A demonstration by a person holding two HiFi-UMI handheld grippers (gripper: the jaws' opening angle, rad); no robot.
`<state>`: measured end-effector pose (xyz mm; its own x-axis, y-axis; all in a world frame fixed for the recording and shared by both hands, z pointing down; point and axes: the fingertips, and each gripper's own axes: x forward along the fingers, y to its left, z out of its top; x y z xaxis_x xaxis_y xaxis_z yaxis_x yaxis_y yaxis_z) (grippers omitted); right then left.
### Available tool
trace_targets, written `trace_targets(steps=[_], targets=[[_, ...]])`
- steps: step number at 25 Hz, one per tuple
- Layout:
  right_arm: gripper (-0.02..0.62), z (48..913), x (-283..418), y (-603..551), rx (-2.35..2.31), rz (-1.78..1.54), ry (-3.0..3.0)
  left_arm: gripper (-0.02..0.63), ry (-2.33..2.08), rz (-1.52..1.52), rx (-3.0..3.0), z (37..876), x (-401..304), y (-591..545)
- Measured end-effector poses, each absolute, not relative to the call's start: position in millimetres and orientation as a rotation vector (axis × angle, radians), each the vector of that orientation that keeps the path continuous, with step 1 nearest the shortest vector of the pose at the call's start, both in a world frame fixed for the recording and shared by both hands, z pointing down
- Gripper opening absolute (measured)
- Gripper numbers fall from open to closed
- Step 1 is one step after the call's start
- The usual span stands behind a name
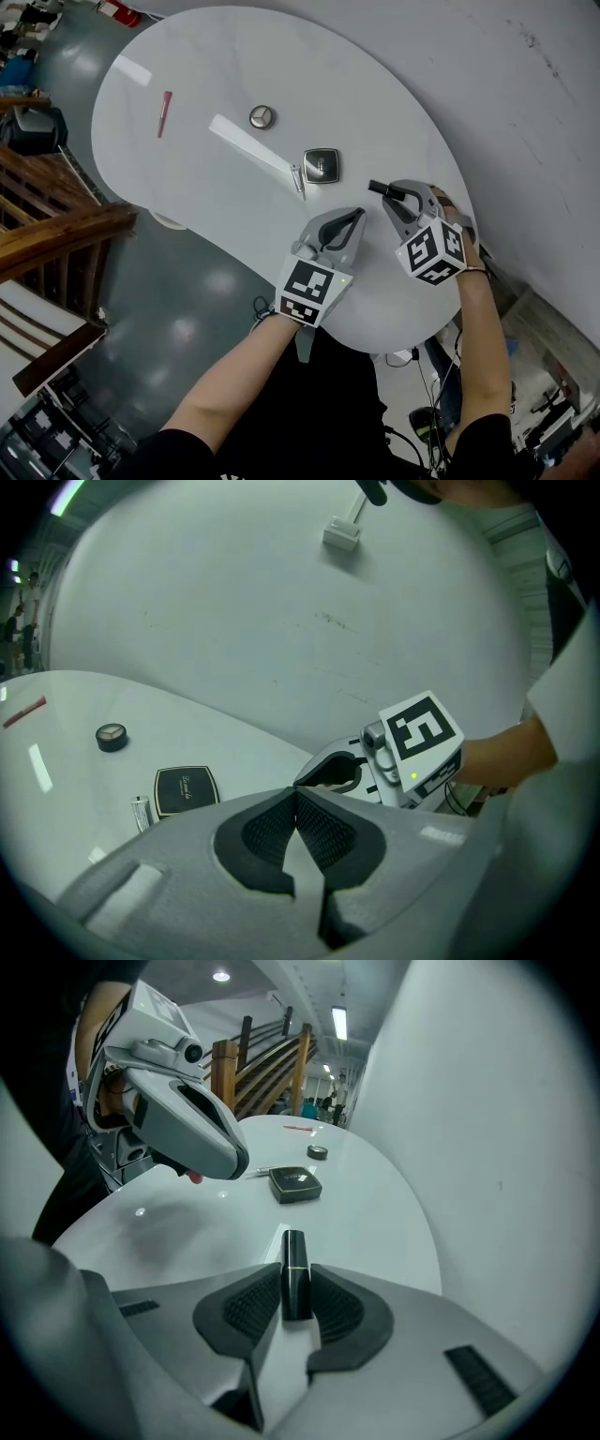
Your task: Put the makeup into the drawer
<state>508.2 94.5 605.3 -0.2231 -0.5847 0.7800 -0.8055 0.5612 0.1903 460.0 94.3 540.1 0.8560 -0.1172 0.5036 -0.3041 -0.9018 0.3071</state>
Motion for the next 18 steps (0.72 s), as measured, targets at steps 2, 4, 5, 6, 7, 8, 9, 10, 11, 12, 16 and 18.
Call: trace_targets(steps=[2, 4, 5, 6, 7, 8, 9, 10, 11, 12, 16, 18], targets=[[0.106, 606.5, 507.2, 94.8, 1.119, 0.334, -1.913, 0.009, -0.316, 0.684, 2.650, 540.2, 458.8, 94.4], [0.107, 608.1, 506.7, 94.2, 1.121, 0.339, -1.898, 0.009, -0.318, 0.683, 2.648, 540.0, 458.0, 94.5], [0.107, 608.9, 506.5, 94.1, 1.122, 0.339, -1.892, 0.009, -0.319, 0.683, 2.649, 539.8, 457.8, 94.7], [0.107, 609.5, 506.5, 94.0, 1.121, 0.341, -1.887, 0.009, -0.319, 0.682, 2.649, 539.4, 457.8, 94.8], [0.107, 609.8, 506.5, 94.0, 1.121, 0.346, -1.885, 0.009, -0.320, 0.681, 2.650, 538.9, 457.8, 94.9], [0.106, 609.8, 506.6, 94.1, 1.122, 0.354, -1.884, 0.009, -0.320, 0.681, 2.650, 538.3, 457.6, 95.0], [0.104, 609.5, 506.7, 94.1, 1.126, 0.363, -1.884, 0.009, -0.321, 0.680, 2.651, 537.6, 457.3, 95.1], [0.103, 609.0, 507.0, 94.2, 1.133, 0.372, -1.884, 0.009, -0.321, 0.680, 2.652, 537.0, 456.9, 95.2], [0.103, 608.0, 507.6, 94.3, 1.145, 0.380, -1.884, 0.009, -0.322, 0.679, 2.653, 536.5, 456.4, 95.0], [0.103, 606.6, 508.3, 94.2, 1.162, 0.389, -1.886, 0.009, -0.323, 0.678, 2.654, 536.2, 455.9, 94.6], [0.103, 597.2, 508.2, 95.9, 1.267, 0.453, -1.905, 0.009, -0.329, 0.670, 2.661, 533.1, 452.5, 93.1], [0.103, 592.8, 505.5, 98.6, 1.313, 0.487, -1.904, 0.009, -0.328, 0.667, 2.666, 530.0, 449.5, 92.9]])
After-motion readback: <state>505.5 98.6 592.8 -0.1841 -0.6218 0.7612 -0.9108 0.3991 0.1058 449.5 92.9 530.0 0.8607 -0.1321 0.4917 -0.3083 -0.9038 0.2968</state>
